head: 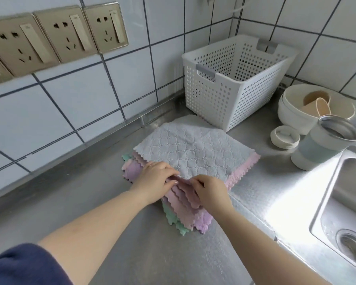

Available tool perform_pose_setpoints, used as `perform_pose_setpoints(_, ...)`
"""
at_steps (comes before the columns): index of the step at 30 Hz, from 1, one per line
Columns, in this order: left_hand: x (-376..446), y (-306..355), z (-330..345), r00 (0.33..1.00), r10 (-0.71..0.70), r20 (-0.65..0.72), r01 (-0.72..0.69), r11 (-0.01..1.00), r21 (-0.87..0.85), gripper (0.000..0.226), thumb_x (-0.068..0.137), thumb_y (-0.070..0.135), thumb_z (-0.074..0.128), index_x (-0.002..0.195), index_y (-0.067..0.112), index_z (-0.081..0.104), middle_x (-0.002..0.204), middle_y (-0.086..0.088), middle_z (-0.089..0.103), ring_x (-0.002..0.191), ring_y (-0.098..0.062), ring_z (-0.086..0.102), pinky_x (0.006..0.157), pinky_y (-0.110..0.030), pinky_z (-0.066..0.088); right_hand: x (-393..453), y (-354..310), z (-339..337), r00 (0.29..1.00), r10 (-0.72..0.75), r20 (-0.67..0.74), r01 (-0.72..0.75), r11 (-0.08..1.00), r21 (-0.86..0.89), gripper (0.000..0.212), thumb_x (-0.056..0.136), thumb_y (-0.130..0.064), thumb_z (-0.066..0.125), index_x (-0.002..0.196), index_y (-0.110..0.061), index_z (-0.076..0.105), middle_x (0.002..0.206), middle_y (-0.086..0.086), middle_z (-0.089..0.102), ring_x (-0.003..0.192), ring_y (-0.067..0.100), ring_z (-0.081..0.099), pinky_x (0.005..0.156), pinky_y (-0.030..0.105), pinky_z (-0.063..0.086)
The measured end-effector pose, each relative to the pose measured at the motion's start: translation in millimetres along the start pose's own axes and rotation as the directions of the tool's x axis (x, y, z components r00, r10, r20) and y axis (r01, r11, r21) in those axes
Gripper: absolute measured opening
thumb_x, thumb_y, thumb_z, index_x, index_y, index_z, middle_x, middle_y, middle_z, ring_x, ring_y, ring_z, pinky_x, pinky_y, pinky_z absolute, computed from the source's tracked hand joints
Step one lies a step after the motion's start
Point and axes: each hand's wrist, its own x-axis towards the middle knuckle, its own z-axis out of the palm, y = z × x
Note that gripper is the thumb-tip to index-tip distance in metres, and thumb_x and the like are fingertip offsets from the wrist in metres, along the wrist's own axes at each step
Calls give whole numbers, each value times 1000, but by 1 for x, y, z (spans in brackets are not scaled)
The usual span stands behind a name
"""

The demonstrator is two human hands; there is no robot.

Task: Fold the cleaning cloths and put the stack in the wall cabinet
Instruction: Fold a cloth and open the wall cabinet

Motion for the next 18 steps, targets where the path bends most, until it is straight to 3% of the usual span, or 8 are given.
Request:
perform_pose_setpoints(3,8,-1,-2,998,-44,-37,43,999,-4,30,90,22,54,117,32,63,110,6,62,109,-16,52,102,-29,29,1,-3,-10,999,34,-25,-32,996,85,20,96,-24,47,85,-19,63,69,-9,56,70,13,52,56,17,36)
perform_pose_setpoints(7,29,-6,-10,978,-165,-130,169,986,17,50,82,-3,47,116,29,65,119,3,61,118,-21,47,105,-32,29,1,-9,-33,996,16,-88,-6,994,110,20,96,-24,47,89,-19,65,81,-10,63,79,12,56,64,14,39)
perform_pose_setpoints(11,44,-20,-27,943,-308,-130,313,950,22,56,80,-8,42,114,30,66,135,9,53,131,-16,38,116,-41,12,-2,-8,-59,995,-34,-90,42,995,92,19,92,-24,54,103,-26,70,89,-16,66,87,6,59,70,17,44)
perform_pose_setpoints(14,40,-25,-43,955,-261,-145,272,960,68,57,82,-11,37,111,27,67,134,7,55,131,-14,41,117,-46,2,-10,-5,-70,991,-131,30,134,981,-143,27,92,-23,54,116,-27,65,96,-12,66,89,7,60,74,18,46)
perform_pose_setpoints(18,18,-28,-67,971,-160,-178,194,962,194,57,86,-11,31,118,26,62,125,2,59,119,-19,52,119,-43,-1,-19,-6,-67,966,-212,147,255,869,-424,28,90,-11,48,107,-24,67,102,-2,59,87,19,60,77,33,51)
